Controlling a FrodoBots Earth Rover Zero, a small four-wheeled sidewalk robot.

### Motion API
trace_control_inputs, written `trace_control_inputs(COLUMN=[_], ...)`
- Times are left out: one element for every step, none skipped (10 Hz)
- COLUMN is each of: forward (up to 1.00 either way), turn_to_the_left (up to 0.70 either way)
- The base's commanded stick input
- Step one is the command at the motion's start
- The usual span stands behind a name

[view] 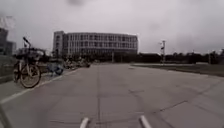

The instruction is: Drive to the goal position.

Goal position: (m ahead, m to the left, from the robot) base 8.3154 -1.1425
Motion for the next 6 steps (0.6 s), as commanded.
trace_control_inputs(forward=[1.00,1.00,1.00,1.00,0.99,0.97], turn_to_the_left=[0.02,0.02,0.02,0.02,0.02,0.02])
